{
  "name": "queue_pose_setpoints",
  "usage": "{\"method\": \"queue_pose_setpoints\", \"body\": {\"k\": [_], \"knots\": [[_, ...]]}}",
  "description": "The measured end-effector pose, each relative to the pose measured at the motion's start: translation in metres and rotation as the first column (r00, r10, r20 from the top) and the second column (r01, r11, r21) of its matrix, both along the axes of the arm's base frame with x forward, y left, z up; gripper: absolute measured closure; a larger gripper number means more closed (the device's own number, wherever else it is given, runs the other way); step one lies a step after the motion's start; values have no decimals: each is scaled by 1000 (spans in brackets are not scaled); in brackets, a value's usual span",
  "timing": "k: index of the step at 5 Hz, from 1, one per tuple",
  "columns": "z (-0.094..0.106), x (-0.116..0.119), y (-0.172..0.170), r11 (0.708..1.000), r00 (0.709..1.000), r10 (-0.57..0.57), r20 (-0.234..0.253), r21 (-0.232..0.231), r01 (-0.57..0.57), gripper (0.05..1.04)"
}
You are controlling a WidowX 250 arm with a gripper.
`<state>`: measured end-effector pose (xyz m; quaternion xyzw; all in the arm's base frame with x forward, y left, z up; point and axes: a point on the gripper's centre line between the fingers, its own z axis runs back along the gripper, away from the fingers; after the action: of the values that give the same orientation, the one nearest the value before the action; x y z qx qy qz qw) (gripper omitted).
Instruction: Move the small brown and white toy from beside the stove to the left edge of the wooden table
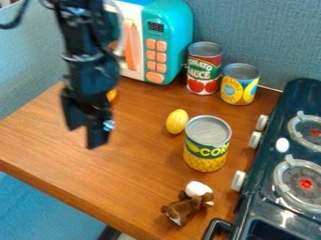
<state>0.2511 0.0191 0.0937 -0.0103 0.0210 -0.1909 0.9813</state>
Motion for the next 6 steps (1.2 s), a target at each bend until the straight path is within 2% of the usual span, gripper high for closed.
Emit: {"method": "queue_pose_setpoints", "body": {"k": [2, 4, 6], "knots": [[4, 12, -59, 988, 986, -155, 59, 12, 155, 82], [-25, 15, -116, 955, 955, -295, 11, -14, 295, 82], [-53, 10, -127, 949, 946, -315, -74, -18, 314, 82]]}}
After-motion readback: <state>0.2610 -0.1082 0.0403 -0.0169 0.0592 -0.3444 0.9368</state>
